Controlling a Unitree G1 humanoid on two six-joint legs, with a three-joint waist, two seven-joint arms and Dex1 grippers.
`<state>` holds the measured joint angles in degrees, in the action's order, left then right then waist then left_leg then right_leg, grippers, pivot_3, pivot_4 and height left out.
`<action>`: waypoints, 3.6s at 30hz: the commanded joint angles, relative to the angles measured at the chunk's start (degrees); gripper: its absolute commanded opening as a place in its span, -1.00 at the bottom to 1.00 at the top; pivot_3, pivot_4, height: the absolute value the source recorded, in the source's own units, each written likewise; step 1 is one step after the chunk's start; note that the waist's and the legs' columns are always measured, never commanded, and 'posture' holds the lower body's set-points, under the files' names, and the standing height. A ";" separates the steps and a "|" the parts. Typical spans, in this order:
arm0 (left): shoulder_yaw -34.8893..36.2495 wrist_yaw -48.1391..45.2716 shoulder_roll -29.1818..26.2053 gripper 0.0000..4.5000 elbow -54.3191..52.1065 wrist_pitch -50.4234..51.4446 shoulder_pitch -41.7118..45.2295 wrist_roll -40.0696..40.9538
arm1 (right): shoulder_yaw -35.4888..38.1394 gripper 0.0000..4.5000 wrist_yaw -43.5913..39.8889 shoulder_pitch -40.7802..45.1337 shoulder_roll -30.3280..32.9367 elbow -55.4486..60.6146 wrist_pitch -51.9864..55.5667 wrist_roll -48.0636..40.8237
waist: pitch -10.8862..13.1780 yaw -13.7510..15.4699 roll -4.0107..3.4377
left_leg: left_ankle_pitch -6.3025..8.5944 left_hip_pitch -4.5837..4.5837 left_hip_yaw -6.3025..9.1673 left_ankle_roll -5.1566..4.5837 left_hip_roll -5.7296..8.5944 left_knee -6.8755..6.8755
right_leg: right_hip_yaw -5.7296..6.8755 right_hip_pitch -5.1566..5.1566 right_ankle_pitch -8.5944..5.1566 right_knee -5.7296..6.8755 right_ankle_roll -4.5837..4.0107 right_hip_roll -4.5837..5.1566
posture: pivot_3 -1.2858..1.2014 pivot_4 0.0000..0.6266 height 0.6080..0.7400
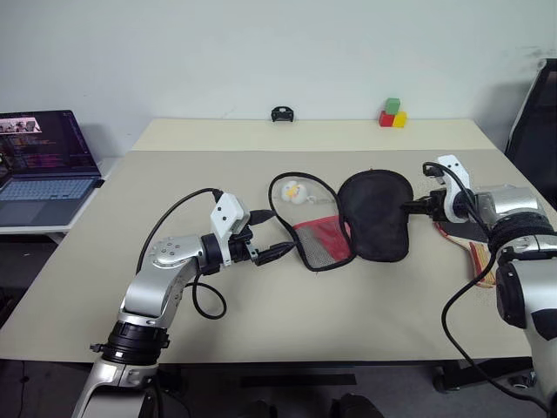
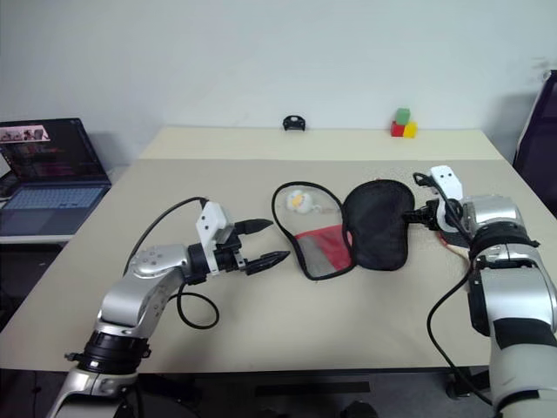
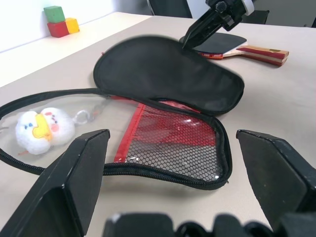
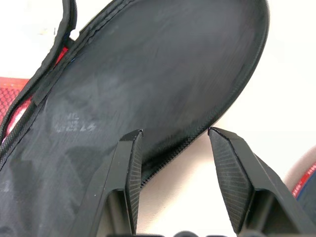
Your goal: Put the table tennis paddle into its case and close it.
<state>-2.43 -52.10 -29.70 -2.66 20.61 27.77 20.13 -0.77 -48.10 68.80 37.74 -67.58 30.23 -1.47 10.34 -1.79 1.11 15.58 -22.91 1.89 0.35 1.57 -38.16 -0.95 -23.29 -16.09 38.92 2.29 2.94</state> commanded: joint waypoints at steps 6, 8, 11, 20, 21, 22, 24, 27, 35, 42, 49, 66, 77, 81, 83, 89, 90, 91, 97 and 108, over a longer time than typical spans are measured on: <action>0.94 -0.72 0.75 1.00 -1.72 -0.12 2.39 1.84 | 6.96 0.98 6.32 -4.86 3.22 10.41 -2.31 -3.29 | 0.00 -0.11 0.00 | 0.00 0.04 -0.12 0.00 -0.01 0.00 | -0.02 0.00 0.00 0.04 0.00 0.00 | 0.03 -0.52 1.00; 1.29 -0.88 0.95 1.00 -2.43 0.50 2.69 2.59 | 8.84 0.98 7.69 -8.61 3.37 18.10 0.46 -4.83 | 0.00 -0.07 0.00 | 0.00 0.03 -0.11 0.00 -0.03 0.00 | -0.01 0.00 0.00 0.04 0.00 -0.01 | 0.03 -0.52 1.00; 1.54 -1.19 1.23 1.00 -3.71 1.78 3.03 4.35 | 12.11 0.98 10.67 -15.94 3.24 30.41 6.34 -7.12 | 0.00 0.10 0.00 | 0.00 0.00 -0.08 0.00 -0.04 -0.02 | -0.02 0.00 0.00 0.02 0.00 -0.01 | 0.03 -0.52 1.00; -0.70 -4.49 1.00 1.00 -4.10 3.28 4.86 5.44 | 25.51 0.98 28.86 -35.80 -0.47 57.55 20.24 -9.21 | -0.02 0.32 -0.03 | 0.00 -0.01 -0.04 -0.02 -0.03 -0.09 | -0.09 0.02 0.00 0.08 0.00 0.00 | 0.03 -0.52 1.00; -1.01 -4.99 0.91 1.00 -4.06 3.50 5.10 5.48 | 26.37 0.98 29.79 -37.41 -0.89 59.57 21.67 -9.58 | -0.02 0.32 -0.03 | 0.00 0.00 -0.04 -0.02 -0.03 -0.10 | -0.08 0.03 0.00 0.09 0.00 0.00 | 0.03 -0.52 1.00; -1.20 -5.30 0.84 1.00 -4.03 3.60 5.24 5.47 | 26.83 0.98 30.41 -38.46 -1.15 61.00 22.68 -9.98 | -0.02 0.29 -0.03 | 0.00 0.00 -0.03 -0.02 -0.03 -0.10 | -0.08 0.03 0.00 0.09 0.01 -0.01 | 0.03 -0.52 1.00; -1.50 -5.95 0.67 1.00 -3.77 3.50 5.49 5.25 | 27.68 0.98 31.61 -40.57 -1.96 63.66 24.59 -10.45 | -0.03 0.06 -0.04 | 0.00 0.05 -0.08 -0.03 -0.03 -0.09 | -0.08 0.05 0.00 0.10 0.01 -0.03 | 0.03 -0.52 1.00; -1.76 -6.55 0.77 1.00 -2.79 2.63 6.16 4.74 | 29.59 0.98 33.52 -43.30 -4.34 67.51 28.28 -11.77 | -0.03 -0.06 -0.05 | 0.00 0.10 -0.13 -0.04 -0.07 -0.08 | -0.09 0.06 0.00 0.12 0.01 -0.08 | 0.03 -0.52 1.00; -2.19 -7.15 1.08 1.00 -1.63 1.64 7.00 4.24 | 28.96 0.98 35.47 -45.70 -6.63 69.63 31.46 -13.50 | -0.04 0.02 -0.05 | 0.00 0.10 -0.14 -0.05 -0.08 -0.09 | -0.07 0.06 0.01 0.11 0.01 -0.11 | 0.03 -0.52 1.00; -1.76 -6.96 0.90 1.00 -1.74 1.56 6.46 3.93 | 24.70 0.98 34.87 -46.35 -5.44 65.51 28.44 -12.16 | -0.04 -0.01 -0.05 | 0.00 0.11 -0.15 -0.06 -0.08 -0.08 | -0.08 0.07 0.01 0.11 0.01 -0.11 | 0.03 -0.52 1.00; -1.57 -6.59 0.85 1.00 -1.71 1.51 6.29 3.62 | 21.11 0.98 34.36 -45.01 -4.94 58.66 23.39 -10.81 | -0.16 -0.15 0.16 | 0.00 0.23 -0.19 -0.07 -0.10 -0.11 | -0.10 0.18 0.02 0.12 0.02 -0.14 | 0.03 -0.52 1.00; -0.56 -5.85 -0.91 1.00 -2.07 1.58 4.81 3.61 | 24.51 -0.51 37.10 -41.97 -5.26 49.48 20.31 -11.44 | -0.42 0.08 0.69 | -0.01 1.56 -0.15 -0.14 -0.16 0.01 | -0.14 1.58 0.08 -0.14 0.02 -0.23 | 0.03 -0.52 1.00; 0.64 -5.35 -2.74 1.00 -2.14 1.73 3.69 3.87 | 25.94 -0.51 36.79 -38.77 -2.64 52.35 20.56 -13.19 | -0.32 0.06 0.52 | -0.02 1.05 -0.09 -0.14 -0.14 0.05 | -0.16 1.02 0.09 -0.07 0.02 -0.20 | 0.03 -0.52 1.00; 1.61 -5.20 -3.59 1.00 -2.20 1.67 2.75 3.72 | 25.66 -0.51 36.99 -34.93 -2.11 59.74 23.80 -15.35 | -0.24 -0.05 0.39 | -0.01 0.97 -0.05 -0.14 -0.15 0.21 | -0.16 0.96 0.07 -0.22 -0.01 -0.19 | 0.03 -0.52 1.00; 1.98 -5.09 -3.99 1.00 -2.25 1.58 2.22 3.63 | 24.63 -0.51 37.61 -32.30 -3.78 66.78 27.08 -17.24 | 0.05 -0.19 0.00 | -0.01 0.93 -0.16 -0.14 -0.15 0.21 | -0.16 0.89 0.07 -0.22 -0.01 -0.19 | 0.03 -0.52 1.00; 1.62 -4.84 -4.01 1.00 -2.03 1.34 2.19 3.39 | 22.10 -0.51 40.83 -29.53 -10.95 77.49 34.55 -19.65 | 0.15 -0.04 -0.13 | -0.02 0.69 -0.08 -0.13 -0.25 0.21 | -0.18 0.59 0.06 -0.10 -0.02 -0.26 | 0.03 -0.52 1.00; 1.57 -4.81 -3.99 1.00 -1.94 1.30 2.26 3.35 | 21.00 -0.51 41.26 -29.60 -12.79 79.26 36.00 -20.17 | 0.15 0.02 -0.13 | -0.02 0.62 -0.02 -0.13 -0.24 0.19 | -0.18 0.59 0.06 -0.14 -0.02 -0.25 | 0.03 -0.52 1.00; 1.52 -4.79 -3.95 1.00 -1.85 1.26 2.35 3.31 | 20.19 -0.51 41.84 -29.66 -14.76 80.70 37.26 -20.53 | 0.15 0.05 -0.13 | -0.02 0.53 0.06 -0.13 -0.23 0.17 | -0.14 0.58 0.06 -0.19 -0.02 -0.24 | 0.03 -0.52 1.00; 1.48 -4.46 -3.76 1.00 -2.24 1.29 2.26 3.26 | 17.09 -0.51 44.99 -30.63 -22.82 82.58 38.70 -19.64 | 0.15 0.27 -0.14 | -0.05 -0.11 0.13 -0.08 -0.13 0.09 | -0.08 -0.08 0.07 -0.04 -0.03 -0.14 | 0.03 -0.52 1.00; 1.74 -3.92 -3.88 1.00 -2.84 1.51 1.77 3.33 | 13.94 -0.51 46.82 -32.37 -24.62 75.52 31.10 -14.63 | 0.15 0.03 -0.14 | -0.06 -0.08 0.09 -0.08 -0.08 0.09 | -0.04 -0.10 0.07 -0.02 -0.03 -0.13 | 0.03 -0.52 1.00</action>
<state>-1.94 -56.36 -33.22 -3.68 23.06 29.34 23.39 13.29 -1.14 35.81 12.96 6.80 64.17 -16.57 10.49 -1.76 0.97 15.52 -22.99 1.97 0.27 1.49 -38.07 -0.98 -23.39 -16.03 38.91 2.26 2.80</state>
